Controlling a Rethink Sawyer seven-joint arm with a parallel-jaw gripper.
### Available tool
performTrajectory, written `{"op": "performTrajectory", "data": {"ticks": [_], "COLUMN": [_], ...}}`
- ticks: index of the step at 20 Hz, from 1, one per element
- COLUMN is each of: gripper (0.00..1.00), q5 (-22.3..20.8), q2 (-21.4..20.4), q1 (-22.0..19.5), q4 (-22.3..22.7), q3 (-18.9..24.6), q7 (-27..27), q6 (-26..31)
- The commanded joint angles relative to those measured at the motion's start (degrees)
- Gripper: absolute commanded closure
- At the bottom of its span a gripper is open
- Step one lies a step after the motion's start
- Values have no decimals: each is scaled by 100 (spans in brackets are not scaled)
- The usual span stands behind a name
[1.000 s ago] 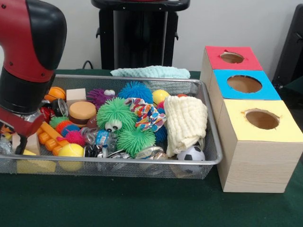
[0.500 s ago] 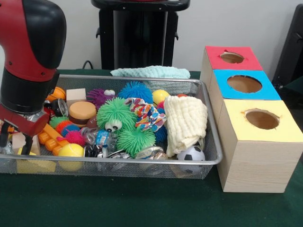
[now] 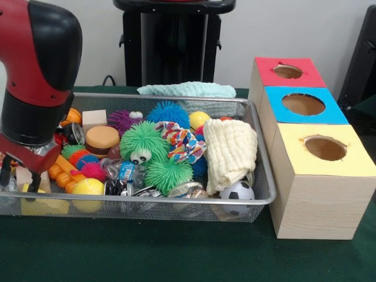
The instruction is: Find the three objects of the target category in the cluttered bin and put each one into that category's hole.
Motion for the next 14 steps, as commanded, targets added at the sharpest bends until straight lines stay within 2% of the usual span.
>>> {"op": "performTrajectory", "data": {"ticks": [1, 6, 9, 14], "gripper": [0, 0, 0, 0], "q5": [-169, -69, -173, -306], "q2": [647, 846, 967, 1008], "q1": [-348, -636, -750, -789], "q4": [-150, -99, -116, -127], "q3": [365, 679, 818, 877], "q7": [-672, -956, -1275, -1401], "q6": [-310, -374, -402, -337]}}
